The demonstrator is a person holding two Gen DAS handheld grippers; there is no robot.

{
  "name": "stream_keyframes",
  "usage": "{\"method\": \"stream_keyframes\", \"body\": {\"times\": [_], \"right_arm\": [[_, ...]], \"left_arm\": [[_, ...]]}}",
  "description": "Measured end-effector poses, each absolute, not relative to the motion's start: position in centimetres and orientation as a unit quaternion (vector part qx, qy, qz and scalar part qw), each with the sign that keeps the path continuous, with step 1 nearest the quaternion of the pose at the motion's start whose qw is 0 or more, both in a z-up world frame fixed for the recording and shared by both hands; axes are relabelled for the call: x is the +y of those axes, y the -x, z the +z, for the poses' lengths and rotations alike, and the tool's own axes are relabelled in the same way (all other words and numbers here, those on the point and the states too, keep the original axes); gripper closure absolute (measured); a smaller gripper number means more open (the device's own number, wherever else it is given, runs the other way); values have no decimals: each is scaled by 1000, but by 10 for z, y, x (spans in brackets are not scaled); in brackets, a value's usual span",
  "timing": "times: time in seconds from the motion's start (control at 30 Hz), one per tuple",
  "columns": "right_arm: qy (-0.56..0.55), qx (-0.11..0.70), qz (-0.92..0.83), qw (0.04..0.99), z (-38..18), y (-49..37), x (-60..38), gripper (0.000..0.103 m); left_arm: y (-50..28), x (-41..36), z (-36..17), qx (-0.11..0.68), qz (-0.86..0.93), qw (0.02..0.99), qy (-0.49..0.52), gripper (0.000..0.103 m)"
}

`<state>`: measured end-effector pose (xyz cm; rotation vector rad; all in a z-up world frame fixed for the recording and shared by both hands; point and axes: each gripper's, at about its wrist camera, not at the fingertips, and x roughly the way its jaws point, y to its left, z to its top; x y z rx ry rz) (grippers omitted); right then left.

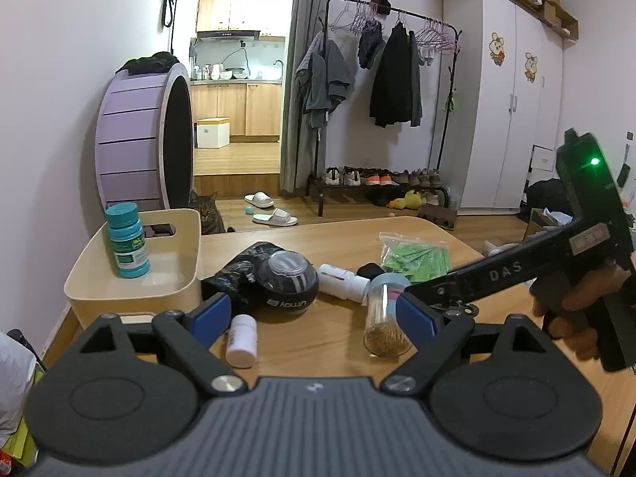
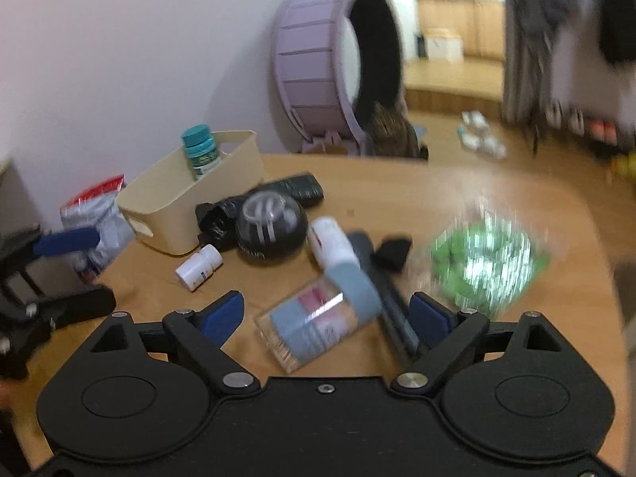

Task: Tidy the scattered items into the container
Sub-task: 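Withdraw the right gripper from the basket back over the table, then grasp the clear toothpick jar with blue lid using the right gripper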

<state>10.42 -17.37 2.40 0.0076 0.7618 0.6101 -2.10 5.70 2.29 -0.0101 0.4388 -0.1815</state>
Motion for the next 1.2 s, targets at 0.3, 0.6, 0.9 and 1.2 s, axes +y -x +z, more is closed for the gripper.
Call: {"method": "stream_keyframes", "body": {"times": [0.3,0.6,0.9,1.2], "right_arm": [[-77,392,294,868,17,-108,-174,13],[-49,434,265,860,3,-127,-161,14],[-39,450,264,852,-5,-139,-154,35],[-32,447,277,850,-1,-138,-152,53]], "left_arm": [[20,57,30,207,-80,975,15,13],[22,66,35,202,-71,976,30,13],[16,58,28,270,-115,956,6,13],[24,48,24,273,-134,953,-10,13]]}}
